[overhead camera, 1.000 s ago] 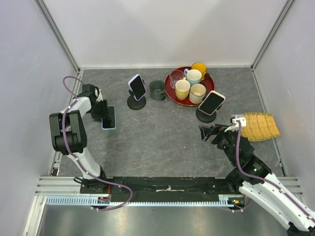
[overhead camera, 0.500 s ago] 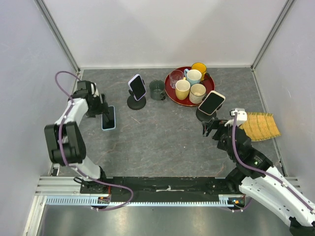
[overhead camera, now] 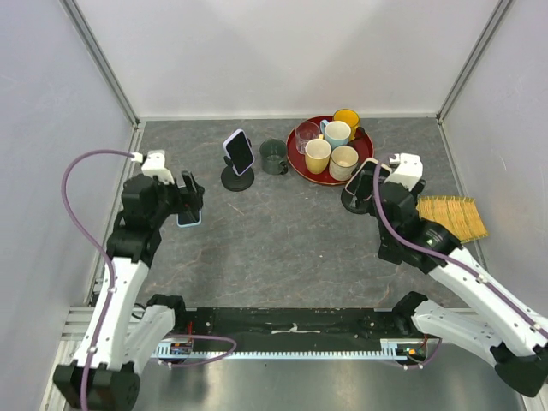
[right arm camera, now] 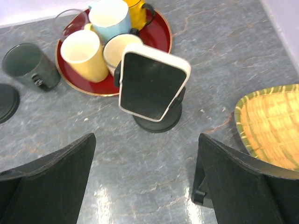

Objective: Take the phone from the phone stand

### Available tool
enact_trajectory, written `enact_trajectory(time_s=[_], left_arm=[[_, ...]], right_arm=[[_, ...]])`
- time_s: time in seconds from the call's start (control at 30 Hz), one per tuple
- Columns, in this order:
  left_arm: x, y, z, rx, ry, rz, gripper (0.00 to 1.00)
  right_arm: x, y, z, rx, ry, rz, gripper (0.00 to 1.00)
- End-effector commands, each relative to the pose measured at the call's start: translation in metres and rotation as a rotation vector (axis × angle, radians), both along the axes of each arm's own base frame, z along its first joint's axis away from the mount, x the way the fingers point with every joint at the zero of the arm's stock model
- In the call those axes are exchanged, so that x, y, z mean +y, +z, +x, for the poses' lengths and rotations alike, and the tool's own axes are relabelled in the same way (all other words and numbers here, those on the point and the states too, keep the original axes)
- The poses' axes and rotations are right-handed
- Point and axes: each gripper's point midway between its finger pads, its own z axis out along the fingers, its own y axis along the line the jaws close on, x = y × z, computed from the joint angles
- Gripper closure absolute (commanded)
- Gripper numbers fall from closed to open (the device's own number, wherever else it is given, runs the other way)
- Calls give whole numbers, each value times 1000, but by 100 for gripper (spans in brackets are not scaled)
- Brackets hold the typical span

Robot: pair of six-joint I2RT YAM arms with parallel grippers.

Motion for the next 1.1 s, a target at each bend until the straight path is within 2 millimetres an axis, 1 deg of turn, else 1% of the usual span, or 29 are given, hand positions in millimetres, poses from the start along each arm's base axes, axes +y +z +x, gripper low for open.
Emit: enact_trajectory(time_s=[0.0,0.03,0.07,0.1,0.13,0.17,0.23,0.3,0.37,0.57,0.67,0.7,0.77,0.8,0.93,1.07], left_arm=[[-16,20,-14,-140,-40,71,3],[-17,21,-21,-170,-45,75,2],[-22,25,-23,-204,-63,72,1],[-22,27,-26,-226,-59,71,1],[-22,25,-30,-241,-61,65,1],[-24,29,-31,-257,-68,58,1],[-26,31,-33,-263,-76,52,1],[-31,32,-34,-265,-94,43,1],[-35,32,-36,-265,-112,38,1],[-45,33,-40,-269,-153,28,1],[-47,33,-42,-268,-164,26,1],[-47,33,-42,-268,-164,26,1],[-47,34,-42,-271,-165,26,1],[-48,35,-42,-272,-168,25,1],[-50,33,-42,-266,-176,24,2],[-50,32,-42,-265,-179,24,2]], right_arm=[[-17,24,18,-34,-125,-57,2],[-20,21,26,-24,-141,-62,2],[-20,27,32,-33,-140,-48,2],[-20,27,36,-30,-142,-35,2],[-28,25,43,-22,-173,-21,2],[-26,27,49,-31,-172,21,2],[-30,26,56,-41,-206,47,2],[-28,27,63,-69,-225,84,2],[-23,28,70,-92,-223,107,2],[-23,31,85,-144,-270,125,2],[-27,27,91,-140,-317,112,2],[-28,21,94,-128,-333,101,2],[-31,16,96,-123,-354,100,2],[-33,9,99,-109,-367,91,2],[-35,-6,104,-88,-382,85,2],[-31,-17,108,-69,-360,80,2]])
